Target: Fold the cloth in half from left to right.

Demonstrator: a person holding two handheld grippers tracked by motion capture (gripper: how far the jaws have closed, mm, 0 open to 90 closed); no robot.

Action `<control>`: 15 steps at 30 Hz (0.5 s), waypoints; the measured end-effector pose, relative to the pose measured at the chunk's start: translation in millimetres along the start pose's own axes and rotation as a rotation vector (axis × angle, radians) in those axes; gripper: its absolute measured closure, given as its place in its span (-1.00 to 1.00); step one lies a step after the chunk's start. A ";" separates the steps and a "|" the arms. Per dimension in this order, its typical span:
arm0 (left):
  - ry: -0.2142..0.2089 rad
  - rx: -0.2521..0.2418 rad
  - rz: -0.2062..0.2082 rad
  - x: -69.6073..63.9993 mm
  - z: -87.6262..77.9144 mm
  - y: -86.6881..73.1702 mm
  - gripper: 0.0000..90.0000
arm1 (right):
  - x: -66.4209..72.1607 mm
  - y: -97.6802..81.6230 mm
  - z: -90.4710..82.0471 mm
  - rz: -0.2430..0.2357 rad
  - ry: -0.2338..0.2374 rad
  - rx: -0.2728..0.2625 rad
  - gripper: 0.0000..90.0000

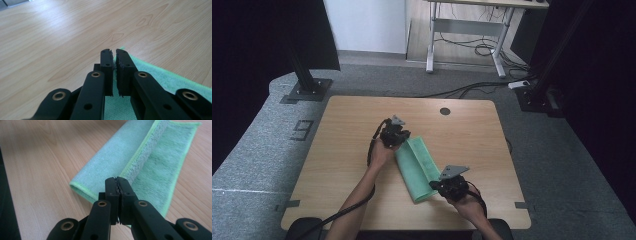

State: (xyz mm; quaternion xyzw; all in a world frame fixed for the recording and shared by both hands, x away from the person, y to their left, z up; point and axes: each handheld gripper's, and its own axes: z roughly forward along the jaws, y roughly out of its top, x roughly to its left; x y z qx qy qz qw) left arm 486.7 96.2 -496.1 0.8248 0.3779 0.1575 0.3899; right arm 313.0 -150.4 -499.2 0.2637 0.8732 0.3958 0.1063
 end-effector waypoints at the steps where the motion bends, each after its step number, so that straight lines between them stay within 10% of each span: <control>1: -0.001 0.010 0.014 -2.3 3.4 4.7 0.87 | -1.5 -0.9 -1.1 0.001 -0.003 -0.001 0.93; 15: 0.011 0.075 0.043 -9.5 30.9 11.9 0.84 | -22.5 -20.2 4.6 0.054 -0.050 0.045 0.93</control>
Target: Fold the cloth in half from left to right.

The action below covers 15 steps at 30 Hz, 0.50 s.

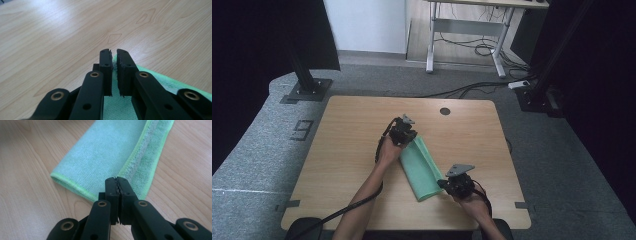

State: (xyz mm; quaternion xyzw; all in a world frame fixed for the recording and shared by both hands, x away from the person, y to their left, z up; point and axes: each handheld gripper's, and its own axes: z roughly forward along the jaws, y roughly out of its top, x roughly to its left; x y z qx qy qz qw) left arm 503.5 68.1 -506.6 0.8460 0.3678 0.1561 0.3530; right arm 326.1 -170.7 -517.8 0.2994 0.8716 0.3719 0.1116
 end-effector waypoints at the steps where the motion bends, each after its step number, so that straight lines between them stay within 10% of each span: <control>1: 0.000 0.004 -0.001 0.0 1.9 -0.6 0.84 | -0.4 -0.4 1.0 0.001 0.001 0.003 0.93; 8: 0.010 0.012 -0.007 -0.4 12.5 -3.8 0.73 | -1.7 -2.8 5.9 -0.006 -0.005 0.025 0.93; 15: 0.048 -0.028 -0.026 -0.3 12.0 -1.2 0.12 | -6.7 -6.5 3.4 0.010 -0.017 0.028 0.90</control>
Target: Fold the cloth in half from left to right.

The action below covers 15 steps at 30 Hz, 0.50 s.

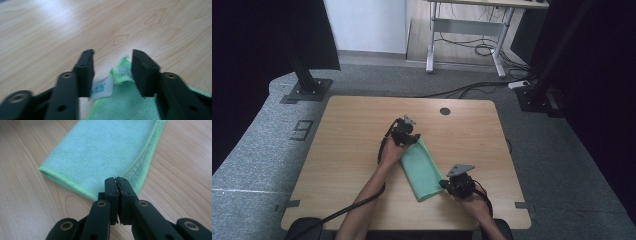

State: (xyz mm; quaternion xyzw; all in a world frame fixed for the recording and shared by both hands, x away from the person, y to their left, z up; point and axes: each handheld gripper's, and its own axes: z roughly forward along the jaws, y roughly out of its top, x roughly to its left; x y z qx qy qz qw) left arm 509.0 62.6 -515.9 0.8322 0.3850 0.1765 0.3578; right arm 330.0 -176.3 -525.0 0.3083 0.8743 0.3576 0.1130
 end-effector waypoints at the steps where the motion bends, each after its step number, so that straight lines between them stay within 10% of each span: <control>1: 0.000 0.000 0.000 0.0 0.0 0.0 0.03 | -1.0 -0.6 -0.5 0.003 -0.007 -0.001 0.86; 15: 0.003 -0.039 0.006 -2.2 -31.6 5.7 -0.59 | -19.8 -4.5 -14.4 0.066 -0.097 -0.039 0.24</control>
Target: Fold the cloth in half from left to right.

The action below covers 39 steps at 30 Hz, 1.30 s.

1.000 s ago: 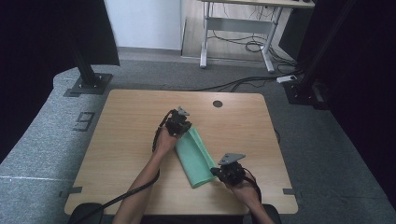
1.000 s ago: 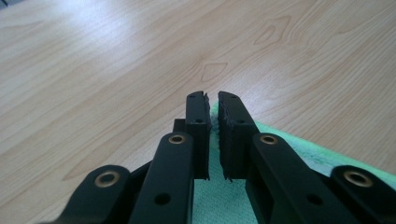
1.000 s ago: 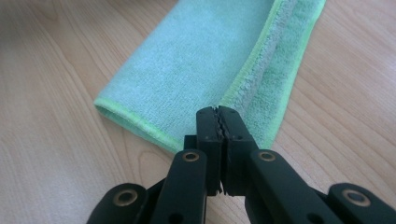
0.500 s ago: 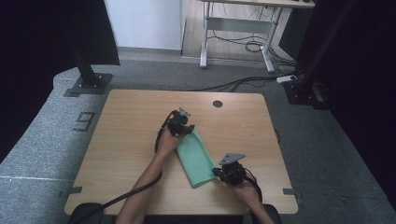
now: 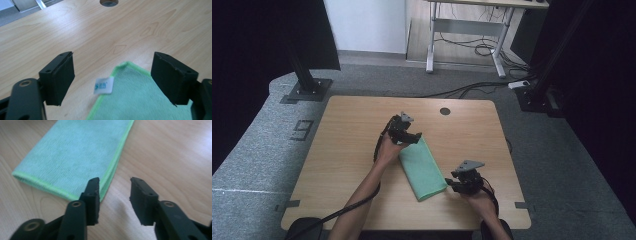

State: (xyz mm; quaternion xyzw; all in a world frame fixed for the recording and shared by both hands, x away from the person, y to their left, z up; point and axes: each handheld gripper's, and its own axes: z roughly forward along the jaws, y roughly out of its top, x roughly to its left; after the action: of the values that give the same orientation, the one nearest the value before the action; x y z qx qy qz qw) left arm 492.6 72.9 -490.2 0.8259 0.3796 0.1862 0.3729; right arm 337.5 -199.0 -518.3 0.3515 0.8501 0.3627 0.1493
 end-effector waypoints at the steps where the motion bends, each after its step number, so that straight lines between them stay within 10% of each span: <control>1: -0.010 0.003 -0.001 -0.6 -2.5 -2.6 -0.62 | -1.0 1.0 -0.4 0.001 -0.002 -0.005 0.17; 24: -0.031 0.107 -0.009 -33.0 -37.5 -89.6 -1.00 | -12.5 -1.8 27.1 -0.041 0.007 0.067 -0.37; 39: 0.000 0.121 -0.019 -19.7 -26.4 -99.7 -1.00 | 1.4 -4.4 32.9 -0.052 0.066 0.060 -0.45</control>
State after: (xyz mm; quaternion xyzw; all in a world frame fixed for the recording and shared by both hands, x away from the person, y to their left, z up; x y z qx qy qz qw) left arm 415.7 113.6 -548.9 0.8433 0.3982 0.1594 0.3239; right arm 351.1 -183.4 -544.2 0.3217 0.8739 0.3442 0.1198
